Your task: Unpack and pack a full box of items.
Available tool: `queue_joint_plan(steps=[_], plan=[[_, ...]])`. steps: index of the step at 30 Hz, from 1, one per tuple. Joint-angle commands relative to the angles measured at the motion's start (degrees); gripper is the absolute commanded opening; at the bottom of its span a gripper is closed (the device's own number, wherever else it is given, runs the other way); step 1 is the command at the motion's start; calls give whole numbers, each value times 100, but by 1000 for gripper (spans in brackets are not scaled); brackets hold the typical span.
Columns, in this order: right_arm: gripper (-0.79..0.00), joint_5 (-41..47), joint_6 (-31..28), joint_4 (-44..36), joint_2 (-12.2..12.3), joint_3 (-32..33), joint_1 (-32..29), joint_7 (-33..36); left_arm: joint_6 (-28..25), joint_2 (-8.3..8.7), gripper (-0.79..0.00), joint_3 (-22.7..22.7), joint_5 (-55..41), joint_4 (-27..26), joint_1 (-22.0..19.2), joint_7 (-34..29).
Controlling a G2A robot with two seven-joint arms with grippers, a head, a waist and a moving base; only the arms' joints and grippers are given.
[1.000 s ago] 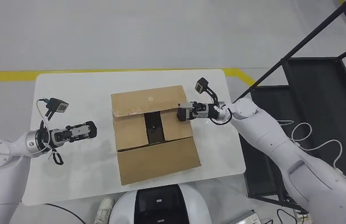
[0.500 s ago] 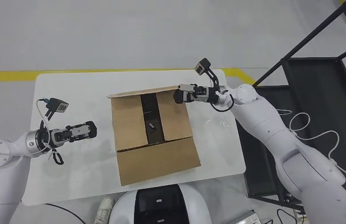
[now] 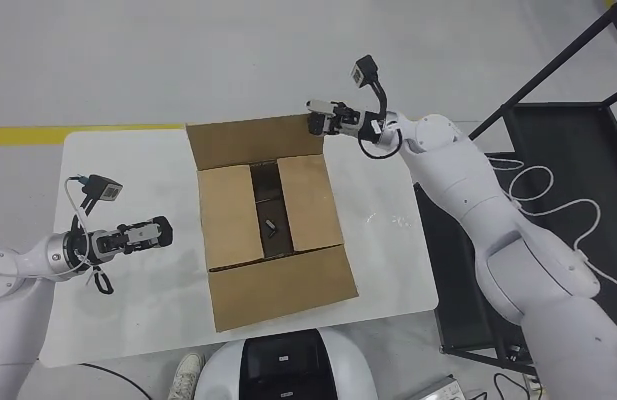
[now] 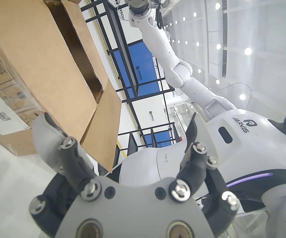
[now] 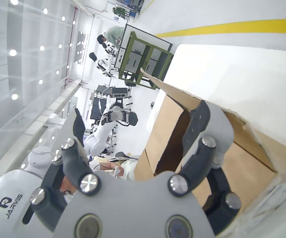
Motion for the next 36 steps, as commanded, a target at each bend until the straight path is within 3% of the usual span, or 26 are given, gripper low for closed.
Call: queue_joint_plan(steps=[1, 20, 36], plan=[[0, -193, -29, 191, -103, -70, 115, -183, 0, 0, 0, 0, 1, 0, 0, 0], [0, -1411, 692, 1614, -1000, -587, 580, -1155, 0, 0, 0, 0, 1, 0, 0, 0], [0, -1818, 1156, 2244, -1303, -552, 525, -1154, 0, 0, 0, 0, 1, 0, 0, 0]])
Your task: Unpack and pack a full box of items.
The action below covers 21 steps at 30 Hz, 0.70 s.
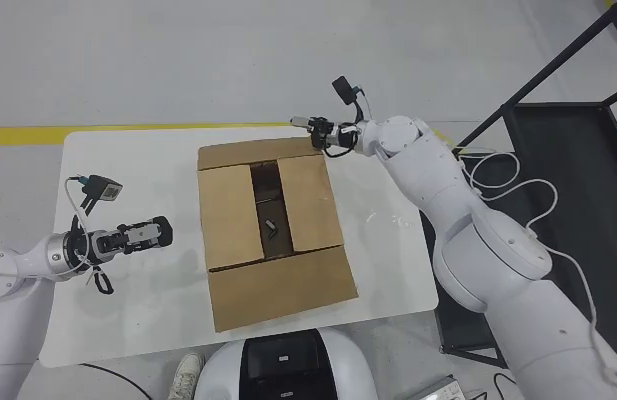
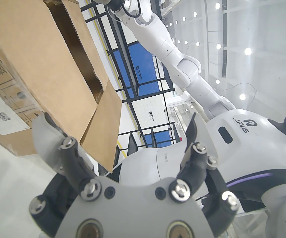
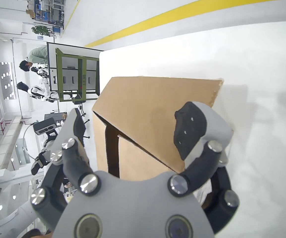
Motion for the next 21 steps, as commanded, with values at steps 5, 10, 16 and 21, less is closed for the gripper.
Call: queue_joint_plan(steps=[5, 10, 16, 21], plan=[[0, 206, -614, 9, 30, 221, 57, 304, 0, 0, 0, 0, 1, 0, 0, 0], [0, 611, -1347, -191, 150, 509, 87, 1234, 0, 0, 0, 0, 1, 0, 0, 0], [0, 1083, -555, -758, 275, 711, -233, 2868, 53, 3, 0, -40, -16, -215, 133, 169], [0, 1093, -224, -1305, 351, 748, -732, 3164, -106, 43, 0, -340, -99, -536, 480, 145]])
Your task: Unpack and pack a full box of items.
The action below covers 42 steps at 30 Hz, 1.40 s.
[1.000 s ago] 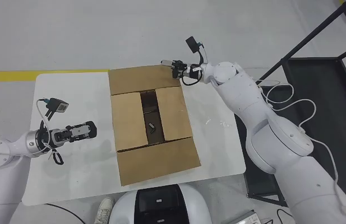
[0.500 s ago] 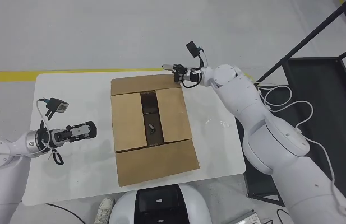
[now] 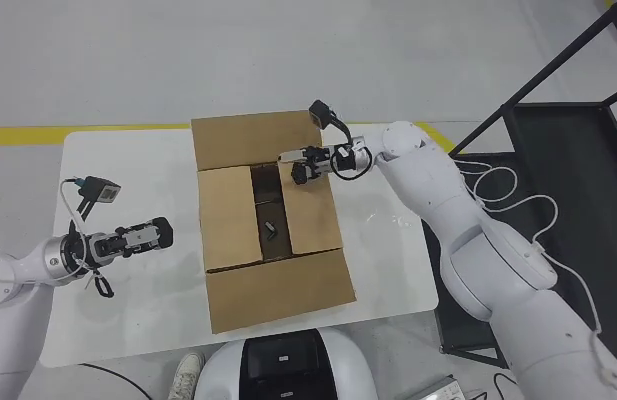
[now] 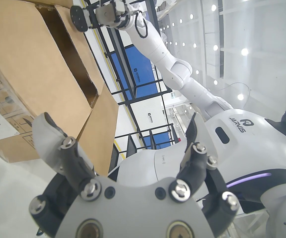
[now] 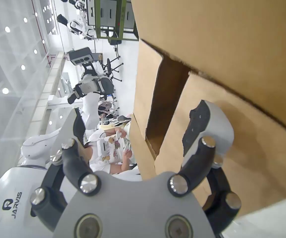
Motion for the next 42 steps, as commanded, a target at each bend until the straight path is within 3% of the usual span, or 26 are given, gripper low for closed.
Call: queue_joint_plan(steps=[1, 6, 9, 29, 36, 42], plan=[[0, -54, 41, -255, 22, 8, -189, -50, -111, 19, 0, -154, 36, -151, 183, 12], [0, -714, 81, -1042, 123, -23, -529, -754, -354, 57, 0, -540, 255, -513, 652, 255], [0, -1234, 174, -1658, 238, 16, -753, -1236, -375, 60, 0, -576, 278, -552, 708, 280], [0, -1254, 214, -1776, 235, 13, -809, -1315, -346, 56, 0, -564, 305, -577, 715, 357], [0, -1592, 844, -2864, 278, 34, -1038, -1481, -355, 53, 0, -429, 718, -656, 618, 593], [0, -2046, 1566, -3515, 375, 121, -1378, -1886, -492, 72, 0, -196, 1092, -455, 217, 393]])
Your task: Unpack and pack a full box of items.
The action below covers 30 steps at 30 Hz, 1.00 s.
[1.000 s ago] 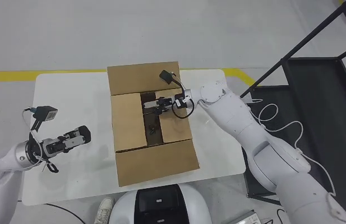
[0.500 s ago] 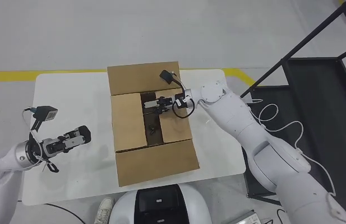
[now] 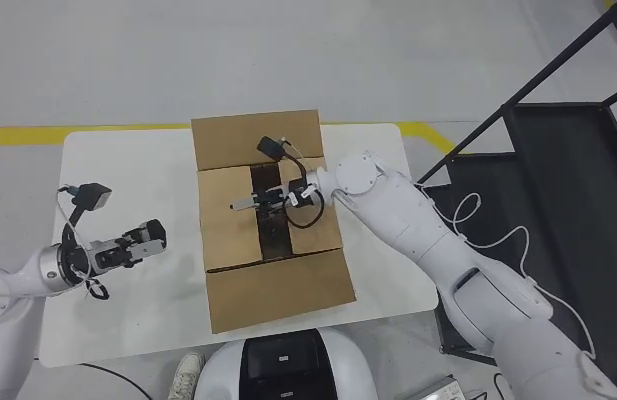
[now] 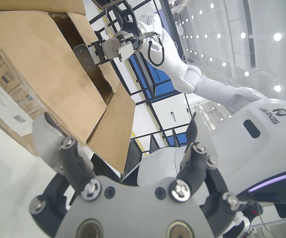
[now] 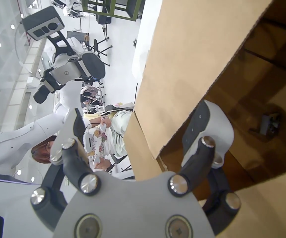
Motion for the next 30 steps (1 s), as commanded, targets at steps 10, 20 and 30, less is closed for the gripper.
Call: queue_joint_plan(steps=[10, 20, 30], plan=[[0, -236, 577, -581, 144, 241, -584, -163, 107, 14, 0, 515, -319, 378, -614, -100], [0, -10, -241, -841, 122, 315, -599, 358, 13, 21, 0, 551, -811, 720, -719, -6], [0, -105, -1121, -932, -150, -82, -248, 175, -113, 43, 0, 140, -1570, 738, -501, 120]])
